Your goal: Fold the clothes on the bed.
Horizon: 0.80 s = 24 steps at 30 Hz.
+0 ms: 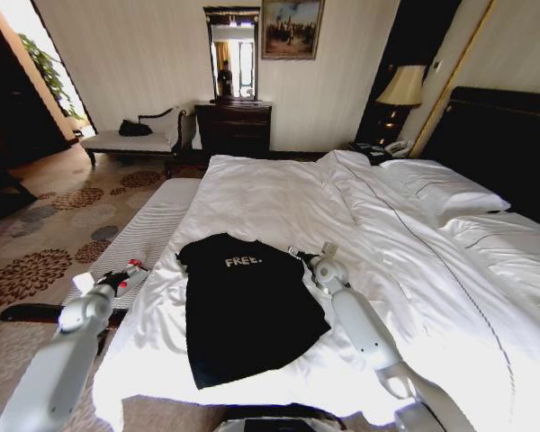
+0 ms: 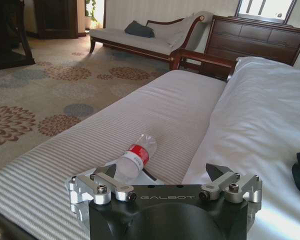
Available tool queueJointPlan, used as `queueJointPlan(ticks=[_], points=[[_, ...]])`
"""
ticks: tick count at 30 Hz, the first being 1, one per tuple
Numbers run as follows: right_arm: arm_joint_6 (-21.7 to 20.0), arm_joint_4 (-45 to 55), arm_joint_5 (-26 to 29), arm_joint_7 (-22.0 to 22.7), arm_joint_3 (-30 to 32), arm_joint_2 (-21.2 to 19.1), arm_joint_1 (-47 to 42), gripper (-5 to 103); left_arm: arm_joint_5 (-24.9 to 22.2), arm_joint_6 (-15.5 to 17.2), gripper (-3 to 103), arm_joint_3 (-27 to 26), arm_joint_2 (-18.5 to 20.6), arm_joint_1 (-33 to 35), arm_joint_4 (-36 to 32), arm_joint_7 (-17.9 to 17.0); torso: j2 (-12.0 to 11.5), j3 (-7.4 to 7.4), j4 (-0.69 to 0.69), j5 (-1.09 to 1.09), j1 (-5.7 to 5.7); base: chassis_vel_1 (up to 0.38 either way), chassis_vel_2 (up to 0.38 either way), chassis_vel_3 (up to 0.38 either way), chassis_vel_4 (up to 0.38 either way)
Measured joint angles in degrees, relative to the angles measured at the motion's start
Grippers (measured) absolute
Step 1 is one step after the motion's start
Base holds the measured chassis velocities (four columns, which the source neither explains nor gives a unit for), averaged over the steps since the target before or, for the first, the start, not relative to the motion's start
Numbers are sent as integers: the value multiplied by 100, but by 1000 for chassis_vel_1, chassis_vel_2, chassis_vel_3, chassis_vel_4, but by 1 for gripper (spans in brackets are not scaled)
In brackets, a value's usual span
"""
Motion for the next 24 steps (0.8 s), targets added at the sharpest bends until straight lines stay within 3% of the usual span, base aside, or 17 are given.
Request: queueJointPlan(ticks=[5,8,9,10,12,15,17,20,23,24], points=[[-168,0,387,-190,-46,-111,57,98,51,0,100,-101,-63,165,-78,-3,0,1,-2,0,2,0,0,0,0],[-205,-36,388,-245,-133,-121,133,83,-7,11,100,-184,-73,225,-212,-10,-1,1,0,0,3,0,0,0,0],[-220,-50,334,-265,-160,-121,154,83,-34,17,100,-210,-73,252,-263,-19,-1,1,1,1,2,0,0,0,0],[-242,-87,230,-298,-203,-121,187,72,-68,27,100,-237,-71,293,-327,-31,0,1,1,0,2,0,0,0,0],[-250,-111,184,-312,-223,-121,206,72,-82,32,100,-247,-68,311,-356,-34,0,1,2,0,2,0,0,0,0],[-264,-264,34,-366,-333,-132,338,55,-160,50,100,-301,-55,386,-474,-53,-1,1,1,1,2,0,0,0,0],[-264,-276,27,-384,-350,-144,363,55,-173,55,100,-310,-54,399,-486,-56,-1,1,1,1,2,0,0,0,0],[-264,-266,3,-530,-428,-236,433,38,-191,67,100,-345,-48,419,-486,-79,-1,1,0,0,2,0,0,0,0],[-264,-251,-35,-613,-465,-272,450,33,-193,76,100,-354,-48,422,-471,-92,-1,1,-1,1,2,0,0,0,0],[-265,-238,-75,-720,-524,-328,473,23,-193,98,100,-361,-48,429,-452,-112,-1,1,0,0,2,0,0,0,0]])
